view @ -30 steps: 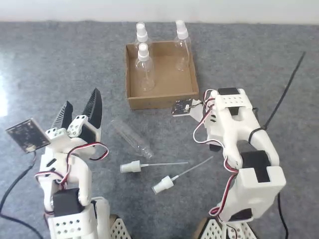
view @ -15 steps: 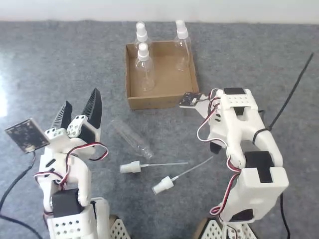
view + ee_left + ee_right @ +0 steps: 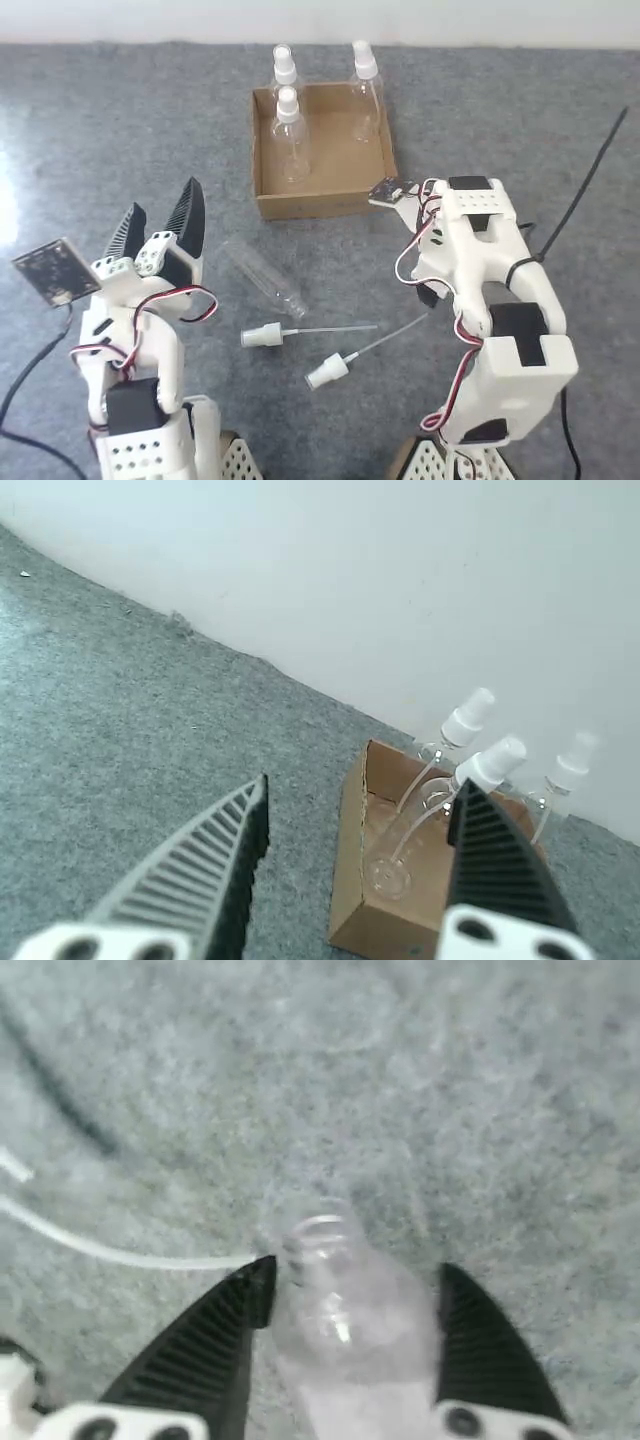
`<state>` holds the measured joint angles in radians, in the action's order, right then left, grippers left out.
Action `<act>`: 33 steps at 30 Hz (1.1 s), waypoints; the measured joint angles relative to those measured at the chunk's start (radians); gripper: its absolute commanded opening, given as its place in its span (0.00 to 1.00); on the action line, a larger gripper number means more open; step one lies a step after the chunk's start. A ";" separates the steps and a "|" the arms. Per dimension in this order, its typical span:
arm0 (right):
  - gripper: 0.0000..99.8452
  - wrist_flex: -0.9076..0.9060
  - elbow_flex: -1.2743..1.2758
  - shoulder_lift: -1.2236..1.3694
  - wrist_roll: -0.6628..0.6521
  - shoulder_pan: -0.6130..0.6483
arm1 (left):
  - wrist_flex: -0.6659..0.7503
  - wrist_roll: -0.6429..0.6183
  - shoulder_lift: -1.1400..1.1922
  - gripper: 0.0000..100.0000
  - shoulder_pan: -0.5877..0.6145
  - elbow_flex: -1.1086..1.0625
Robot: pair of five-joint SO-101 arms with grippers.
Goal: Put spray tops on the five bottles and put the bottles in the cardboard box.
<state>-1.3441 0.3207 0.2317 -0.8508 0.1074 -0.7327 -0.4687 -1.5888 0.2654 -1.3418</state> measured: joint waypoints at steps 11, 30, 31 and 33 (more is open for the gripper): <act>0.28 -0.015 0.000 0.000 -0.153 0.035 | 0.000 0.000 0.000 0.27 0.000 0.000; 0.28 -0.015 0.000 0.000 -0.292 -0.028 | 0.000 0.000 0.000 0.27 0.000 0.000; 0.28 -0.015 0.000 0.000 -0.292 -0.029 | 0.000 0.000 0.000 0.27 0.000 0.000; 0.28 -0.015 0.000 0.000 -0.292 -0.034 | 0.000 0.000 0.000 0.27 0.000 0.000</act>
<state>-1.3594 0.3207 0.2317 -1.1423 0.0736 -0.7327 -0.4687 -1.5888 0.2654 -1.3418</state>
